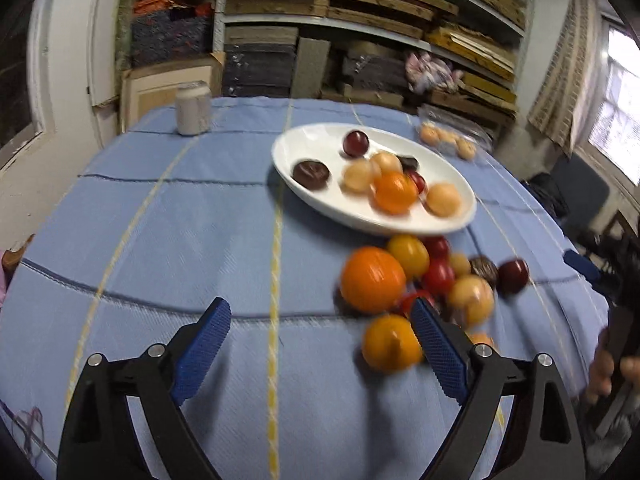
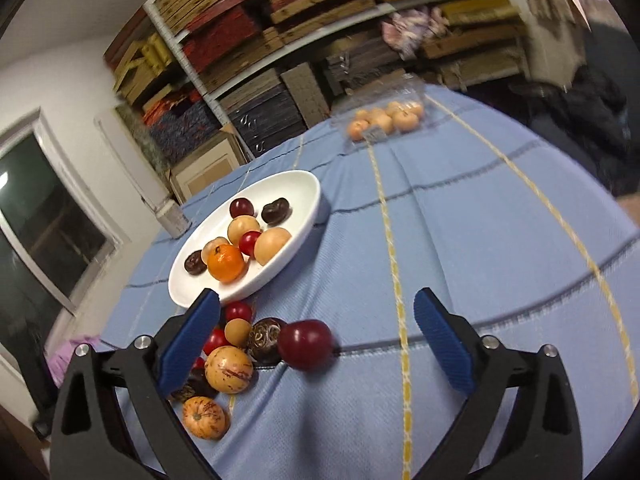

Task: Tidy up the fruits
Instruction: 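Move both tools back to the fruit cluster, left toward a yellow-orange fruit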

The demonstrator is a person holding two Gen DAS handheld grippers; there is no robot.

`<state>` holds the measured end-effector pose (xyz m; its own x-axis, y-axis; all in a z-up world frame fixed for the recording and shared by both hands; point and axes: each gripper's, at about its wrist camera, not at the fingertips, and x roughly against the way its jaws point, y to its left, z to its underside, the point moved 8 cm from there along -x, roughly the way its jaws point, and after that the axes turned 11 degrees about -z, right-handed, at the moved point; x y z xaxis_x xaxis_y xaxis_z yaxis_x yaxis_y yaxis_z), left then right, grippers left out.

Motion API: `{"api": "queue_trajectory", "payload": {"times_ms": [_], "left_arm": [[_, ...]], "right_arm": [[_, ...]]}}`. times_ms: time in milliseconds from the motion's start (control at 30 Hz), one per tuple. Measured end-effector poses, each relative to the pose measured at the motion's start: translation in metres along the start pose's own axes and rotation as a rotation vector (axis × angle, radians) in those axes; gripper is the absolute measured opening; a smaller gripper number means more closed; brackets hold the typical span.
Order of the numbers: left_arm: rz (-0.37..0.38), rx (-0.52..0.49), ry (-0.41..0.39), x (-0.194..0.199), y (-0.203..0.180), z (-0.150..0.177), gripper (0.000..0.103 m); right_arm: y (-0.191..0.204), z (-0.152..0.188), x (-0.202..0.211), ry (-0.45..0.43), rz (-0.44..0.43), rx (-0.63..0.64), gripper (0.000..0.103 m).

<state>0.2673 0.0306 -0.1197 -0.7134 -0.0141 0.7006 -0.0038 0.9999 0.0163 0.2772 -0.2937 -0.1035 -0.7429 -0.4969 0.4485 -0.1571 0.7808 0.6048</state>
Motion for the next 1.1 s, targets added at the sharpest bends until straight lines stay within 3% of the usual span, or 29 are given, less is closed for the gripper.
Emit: {"api": "queue_trajectory", "payload": {"times_ms": [200, 433, 600, 767, 900, 1000, 1100], "left_arm": [[0.007, -0.065, -0.014, 0.004, -0.017, 0.009, 0.092], [-0.055, -0.138, 0.037, -0.018, -0.027, 0.016, 0.092], [-0.084, -0.099, 0.031, -0.017, -0.012, 0.015, 0.100], [-0.141, -0.028, 0.013, -0.004, 0.018, 0.020, 0.100], [-0.108, -0.001, 0.019, 0.001, 0.024, 0.021, 0.099], [-0.094, -0.082, -0.031, 0.010, 0.005, 0.021, 0.099], [-0.129, -0.180, 0.007, -0.003, -0.012, 0.028, 0.099]], "right_arm": [[-0.025, 0.002, 0.001, 0.012, -0.030, -0.134, 0.096], [-0.017, 0.006, -0.004, 0.032, -0.009, -0.089, 0.096], [-0.016, 0.006, -0.006, 0.034, -0.010, -0.101, 0.096], [-0.017, 0.005, -0.005, 0.034, -0.017, -0.105, 0.096], [-0.012, 0.005, -0.005, 0.042, -0.021, -0.083, 0.096], [-0.008, 0.005, -0.005, 0.040, -0.015, -0.061, 0.096], [-0.008, 0.006, -0.007, 0.047, -0.013, -0.057, 0.096]]}}
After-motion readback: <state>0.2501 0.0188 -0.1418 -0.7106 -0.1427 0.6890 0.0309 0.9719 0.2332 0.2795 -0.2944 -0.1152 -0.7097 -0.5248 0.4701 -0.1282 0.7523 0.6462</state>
